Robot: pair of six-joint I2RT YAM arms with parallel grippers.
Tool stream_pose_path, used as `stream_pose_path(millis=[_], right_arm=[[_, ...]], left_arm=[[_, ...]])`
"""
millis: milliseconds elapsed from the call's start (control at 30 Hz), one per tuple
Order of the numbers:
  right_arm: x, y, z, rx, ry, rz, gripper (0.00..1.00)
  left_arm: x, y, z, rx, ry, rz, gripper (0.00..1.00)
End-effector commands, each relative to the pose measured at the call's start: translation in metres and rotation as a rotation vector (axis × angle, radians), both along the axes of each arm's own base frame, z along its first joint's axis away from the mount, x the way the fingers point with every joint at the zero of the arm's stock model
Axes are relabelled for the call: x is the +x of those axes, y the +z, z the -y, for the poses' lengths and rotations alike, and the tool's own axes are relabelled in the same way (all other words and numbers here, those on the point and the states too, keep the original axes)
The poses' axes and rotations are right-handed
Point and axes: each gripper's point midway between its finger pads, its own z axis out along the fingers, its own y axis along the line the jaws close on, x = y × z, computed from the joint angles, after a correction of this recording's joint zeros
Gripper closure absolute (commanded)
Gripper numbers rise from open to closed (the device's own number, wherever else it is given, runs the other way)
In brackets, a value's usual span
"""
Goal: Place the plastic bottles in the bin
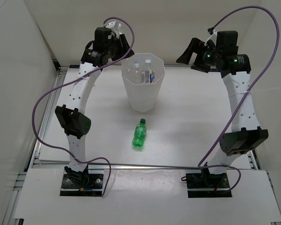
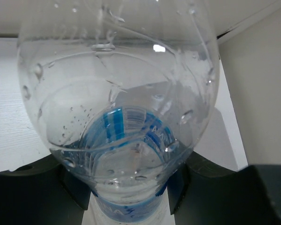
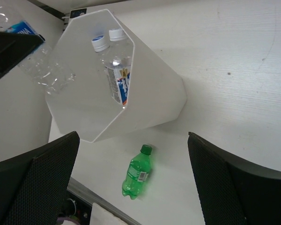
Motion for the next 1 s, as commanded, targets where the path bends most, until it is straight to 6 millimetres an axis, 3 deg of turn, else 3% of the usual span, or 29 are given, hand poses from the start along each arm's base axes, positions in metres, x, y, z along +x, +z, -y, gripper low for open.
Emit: stream_pose_path(millis=[0,33,100,133,200,300,467,533,567,600,633,667,700,733,767,800,833,900,933,967], right_arm=[[-0.004,0.005,0.009,-0.041,-0.024,0.044,0.0],[-0.007,0.005,0.009,-0.041,-0.024,0.044,0.0],[-0.007,-0.006,0.011,-0.043,-0.039,0.015,0.0],[-0.008,-0.006,0.01,-0.036,-0.044,0.018,0.0],[-0.009,-0.019,0.012,-0.036,-0.057,-0.014,0.0],[-0.013,-0.023,0.012,-0.028,-0.062,-0.023,0.0],[-0.018,-0.03,0.013,-0.032,-0.062,-0.041,0.0],[-0.027,-0.033,0.013,-0.019,-0.071,-0.059,0.0],[-0.034,-0.051,0.007,-0.007,-0.07,-0.114,0.0],[-0.05,-0.05,0.001,-0.011,-0.064,-0.102,0.0],[-0.057,-0.082,0.001,-0.046,-0.088,-0.146,0.0],[-0.067,-0.091,-0.004,-0.051,-0.088,-0.149,0.0],[-0.09,-0.085,-0.016,-0.05,-0.046,-0.099,0.0],[-0.096,-0.088,-0.023,-0.052,-0.029,-0.065,0.0],[-0.106,-0.097,-0.03,-0.061,-0.007,-0.063,0.0],[-0.13,-0.12,-0.046,-0.09,0.075,-0.088,0.0],[-0.136,-0.136,-0.05,-0.146,0.097,-0.093,0.0],[-0.162,-0.168,-0.079,-0.22,0.232,-0.139,0.0],[-0.163,-0.172,-0.088,-0.245,0.25,-0.151,0.0],[-0.175,-0.197,-0.096,-0.336,0.307,-0.254,0.0]], left_arm=[[-0.01,0.026,-0.006,0.025,0.016,0.062,0.54],[-0.013,0.031,-0.009,0.028,0.026,0.068,0.38],[-0.019,0.029,-0.005,0.023,0.019,0.055,0.23],[-0.022,0.036,-0.006,0.018,0.019,0.068,0.0],[-0.029,0.037,0.0,0.007,0.0,0.061,0.0],[-0.041,0.046,0.009,-0.006,-0.019,0.068,0.0],[-0.062,0.084,0.017,-0.039,-0.028,0.139,0.0],[-0.071,0.117,0.009,-0.074,0.003,0.204,0.0],[-0.071,0.131,-0.002,-0.072,0.058,0.238,0.0],[-0.079,0.151,-0.013,-0.083,0.094,0.283,0.0],[-0.079,0.164,-0.031,-0.079,0.173,0.315,0.0],[-0.091,0.188,-0.055,-0.101,0.232,0.359,0.0],[-0.095,0.193,-0.072,-0.096,0.281,0.371,0.0],[-0.094,0.179,-0.084,-0.081,0.331,0.334,0.0],[-0.097,0.177,-0.106,-0.058,0.419,0.334,0.0],[-0.118,0.188,-0.127,-0.062,0.472,0.361,0.0],[-0.119,0.165,-0.133,-0.023,0.504,0.314,0.0],[-0.132,0.15,-0.156,0.027,0.587,0.278,0.0],[-0.146,0.143,-0.168,0.043,0.614,0.247,0.0],[-0.149,0.128,-0.175,0.059,0.631,0.204,0.0]])
